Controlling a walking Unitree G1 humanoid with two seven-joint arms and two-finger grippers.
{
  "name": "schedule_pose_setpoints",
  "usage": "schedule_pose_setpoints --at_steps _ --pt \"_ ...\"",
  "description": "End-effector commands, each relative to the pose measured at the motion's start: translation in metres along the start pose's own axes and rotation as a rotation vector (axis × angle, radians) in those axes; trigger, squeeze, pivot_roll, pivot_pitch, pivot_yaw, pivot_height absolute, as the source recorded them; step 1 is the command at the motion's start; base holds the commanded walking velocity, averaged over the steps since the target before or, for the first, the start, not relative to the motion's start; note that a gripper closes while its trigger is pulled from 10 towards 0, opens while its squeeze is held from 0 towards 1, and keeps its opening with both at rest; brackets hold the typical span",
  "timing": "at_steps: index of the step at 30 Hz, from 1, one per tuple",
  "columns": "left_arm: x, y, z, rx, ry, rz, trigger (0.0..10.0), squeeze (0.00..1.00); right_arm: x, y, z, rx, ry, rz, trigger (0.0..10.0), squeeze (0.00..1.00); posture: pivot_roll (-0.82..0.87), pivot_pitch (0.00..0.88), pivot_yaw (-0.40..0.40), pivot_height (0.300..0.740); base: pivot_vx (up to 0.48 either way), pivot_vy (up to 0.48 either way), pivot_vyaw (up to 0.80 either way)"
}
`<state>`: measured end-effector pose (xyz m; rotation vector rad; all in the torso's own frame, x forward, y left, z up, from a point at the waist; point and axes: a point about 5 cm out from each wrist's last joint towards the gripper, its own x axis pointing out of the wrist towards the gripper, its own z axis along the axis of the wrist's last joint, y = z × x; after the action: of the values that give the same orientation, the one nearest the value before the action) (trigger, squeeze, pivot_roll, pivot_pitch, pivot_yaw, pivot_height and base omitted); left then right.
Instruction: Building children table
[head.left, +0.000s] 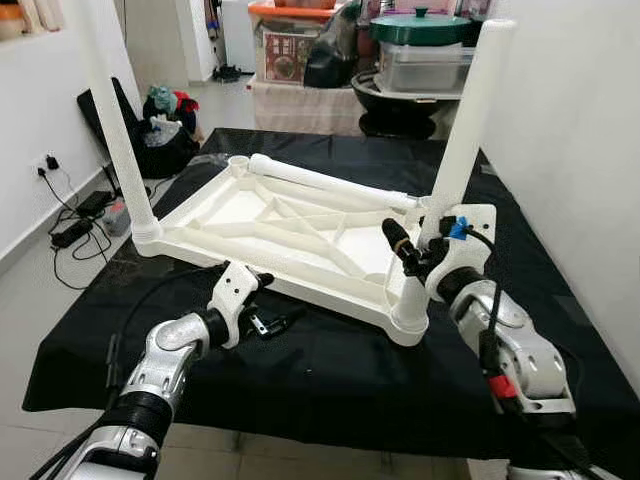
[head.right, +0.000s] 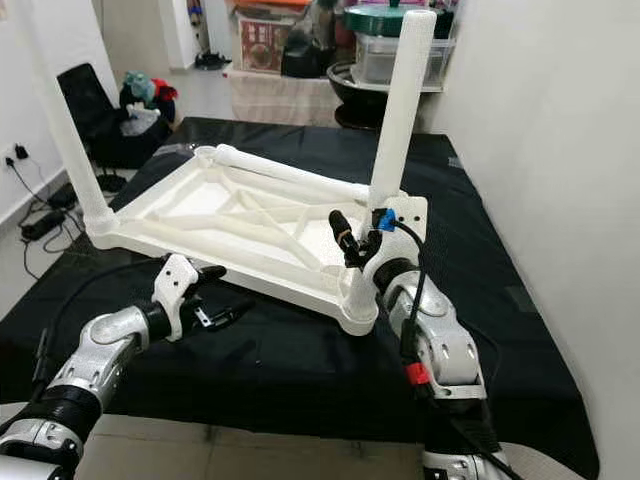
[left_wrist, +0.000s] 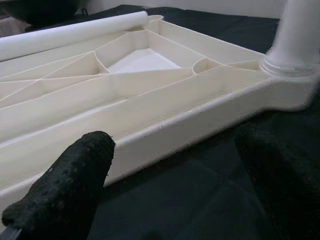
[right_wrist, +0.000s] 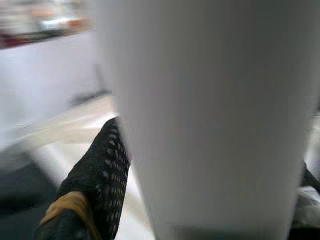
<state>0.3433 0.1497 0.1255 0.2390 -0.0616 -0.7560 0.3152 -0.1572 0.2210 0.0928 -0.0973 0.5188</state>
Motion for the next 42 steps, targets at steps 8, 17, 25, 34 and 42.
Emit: schedule_pose_setpoints --at_steps 8,17,25,34,42 --pt "0.0 -0.001 -0.001 0.012 0.01 -0.017 10.0 0.0 0.003 0.043 0.003 -0.013 0.003 0.363 10.0 0.0 0.04 0.0 -0.043 0.74 0.0 0.0 0.0" --pt "-0.002 -0.001 -0.002 0.016 0.016 -0.013 10.0 0.0 0.01 -0.011 -0.025 0.001 0.131 -0.133 0.0 0.0 0.04 0.0 -0.046 0.74 0.0 0.0 0.0" --pt "0.002 -0.002 0.0 0.022 0.008 -0.019 10.0 0.0 -0.02 -0.074 -0.04 0.048 0.177 -0.692 0.0 0.0 0.05 0.0 -0.051 0.74 0.0 0.0 0.0" --pt "0.002 -0.001 0.0 0.031 0.009 -0.022 10.0 0.0 -0.003 -0.04 -0.033 0.105 0.092 -0.482 10.0 0.0 0.03 0.0 -0.033 0.74 0.0 0.0 0.0" --pt "0.002 -0.005 -0.001 0.018 0.004 -0.027 10.0 0.0 0.012 -0.009 -0.006 0.122 -0.032 -0.185 10.0 0.0 0.04 0.0 -0.043 0.74 0.0 0.0 0.0"
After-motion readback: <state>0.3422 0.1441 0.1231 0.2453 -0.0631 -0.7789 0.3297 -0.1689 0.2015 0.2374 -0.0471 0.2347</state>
